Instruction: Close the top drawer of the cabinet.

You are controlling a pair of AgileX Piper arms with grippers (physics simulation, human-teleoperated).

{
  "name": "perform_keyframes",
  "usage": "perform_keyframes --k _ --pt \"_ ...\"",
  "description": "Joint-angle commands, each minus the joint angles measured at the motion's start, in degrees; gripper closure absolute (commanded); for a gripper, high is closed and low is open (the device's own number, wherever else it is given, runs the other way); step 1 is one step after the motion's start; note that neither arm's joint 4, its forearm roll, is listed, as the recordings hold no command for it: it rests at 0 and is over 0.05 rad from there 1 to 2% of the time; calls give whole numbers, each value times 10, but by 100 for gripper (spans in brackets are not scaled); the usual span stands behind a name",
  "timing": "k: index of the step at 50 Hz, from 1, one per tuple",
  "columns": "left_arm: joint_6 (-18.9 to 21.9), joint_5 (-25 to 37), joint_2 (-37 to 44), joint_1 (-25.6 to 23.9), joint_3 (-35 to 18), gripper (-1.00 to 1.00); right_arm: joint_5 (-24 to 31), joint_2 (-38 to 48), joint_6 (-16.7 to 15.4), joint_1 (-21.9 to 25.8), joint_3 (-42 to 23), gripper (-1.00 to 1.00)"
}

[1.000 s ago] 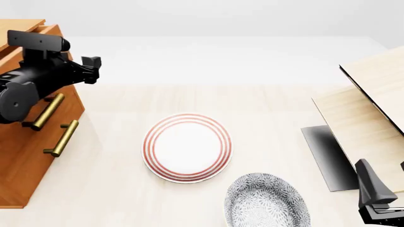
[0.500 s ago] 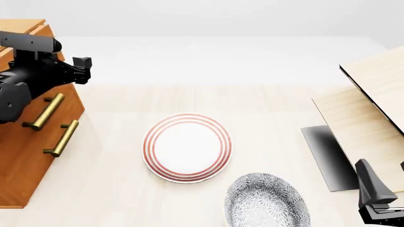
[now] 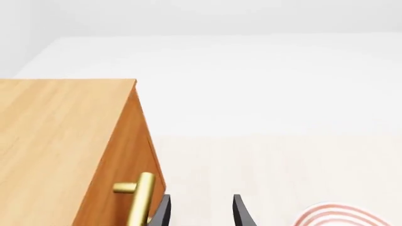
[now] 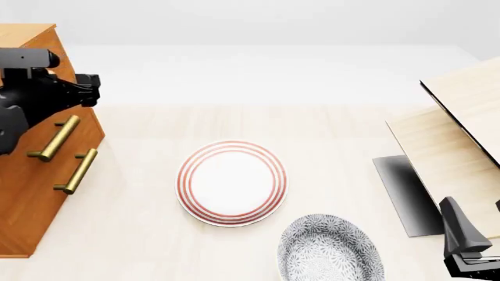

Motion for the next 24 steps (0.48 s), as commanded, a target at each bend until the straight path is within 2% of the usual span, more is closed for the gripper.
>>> perform_keyframes --k 1,24 --pt "0 -2 2 20 8 -100 0 0 0 0 0 -100" --pt "-4 -13 20 52 6 -100 0 0 0 0 0 -100"
